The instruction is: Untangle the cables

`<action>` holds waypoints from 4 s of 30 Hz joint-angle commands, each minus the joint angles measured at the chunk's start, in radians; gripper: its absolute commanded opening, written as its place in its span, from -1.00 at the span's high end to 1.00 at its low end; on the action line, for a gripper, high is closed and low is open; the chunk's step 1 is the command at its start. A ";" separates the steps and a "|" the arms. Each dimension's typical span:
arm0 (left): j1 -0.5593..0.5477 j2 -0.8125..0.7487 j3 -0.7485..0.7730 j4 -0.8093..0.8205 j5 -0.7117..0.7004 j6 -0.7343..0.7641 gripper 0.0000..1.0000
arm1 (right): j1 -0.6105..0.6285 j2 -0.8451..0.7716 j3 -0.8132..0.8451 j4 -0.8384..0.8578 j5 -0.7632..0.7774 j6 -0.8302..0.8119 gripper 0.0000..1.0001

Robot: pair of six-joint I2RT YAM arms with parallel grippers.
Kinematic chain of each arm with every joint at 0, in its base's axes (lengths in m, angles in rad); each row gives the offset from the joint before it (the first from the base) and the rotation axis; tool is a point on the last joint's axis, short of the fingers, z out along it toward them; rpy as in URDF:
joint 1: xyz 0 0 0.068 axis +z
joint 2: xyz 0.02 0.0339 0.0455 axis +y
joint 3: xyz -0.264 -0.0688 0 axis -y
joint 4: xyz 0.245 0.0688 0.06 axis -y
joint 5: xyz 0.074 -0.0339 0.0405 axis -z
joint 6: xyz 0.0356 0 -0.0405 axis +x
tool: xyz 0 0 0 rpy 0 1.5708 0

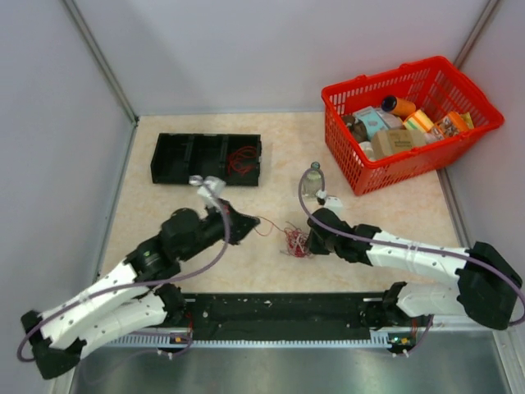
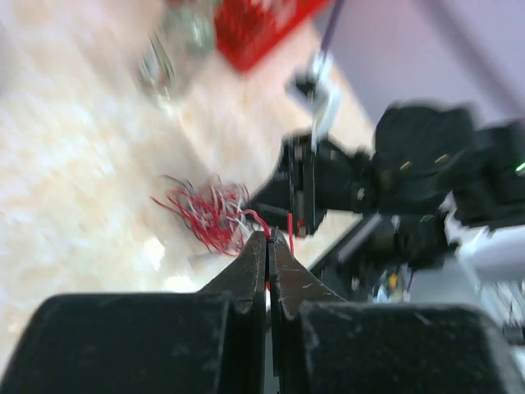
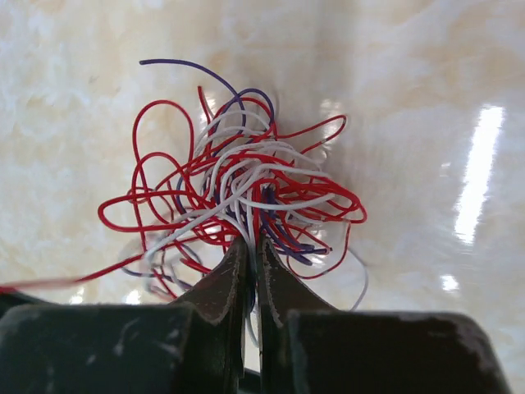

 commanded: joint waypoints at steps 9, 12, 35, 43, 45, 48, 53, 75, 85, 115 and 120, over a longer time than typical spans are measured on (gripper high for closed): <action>-0.001 -0.264 0.436 -0.246 -0.533 0.392 1.00 | -0.107 -0.117 -0.093 -0.087 0.092 -0.004 1.00; -0.001 -0.220 0.618 -0.291 -0.576 0.460 1.00 | -0.114 -0.109 -0.104 -0.102 0.106 0.003 1.00; -0.001 0.088 1.297 -0.326 -0.806 0.784 1.00 | -0.209 -0.214 -0.194 -0.263 0.276 0.102 0.99; -0.001 0.184 1.364 -0.314 -0.924 0.842 1.00 | -0.284 -0.316 -0.211 -0.346 0.314 0.162 0.98; -0.003 0.176 1.380 -0.244 -0.981 0.919 1.00 | -0.353 -0.355 -0.235 -0.361 0.287 0.180 0.98; -0.003 0.150 1.381 -0.198 -0.932 0.913 1.00 | -0.386 -0.445 -0.271 -0.392 0.328 0.246 0.98; -0.001 0.182 1.427 -0.266 -0.941 0.904 1.00 | -0.458 -0.487 -0.276 -0.377 0.278 0.213 0.97; -0.001 0.063 0.768 -0.526 -0.668 0.361 1.00 | -0.458 -0.478 -0.239 -0.191 0.048 -0.131 0.92; -0.003 0.050 0.455 -0.466 -0.549 0.285 1.00 | -0.460 -0.566 -0.223 -0.288 0.181 -0.040 0.92; -0.023 0.373 0.028 -0.194 0.028 0.150 -0.63 | -0.458 -0.562 -0.236 -0.220 0.121 -0.131 0.91; -0.046 0.464 0.108 -0.309 0.038 0.325 -0.66 | -0.460 -0.550 -0.242 -0.199 0.094 -0.146 0.91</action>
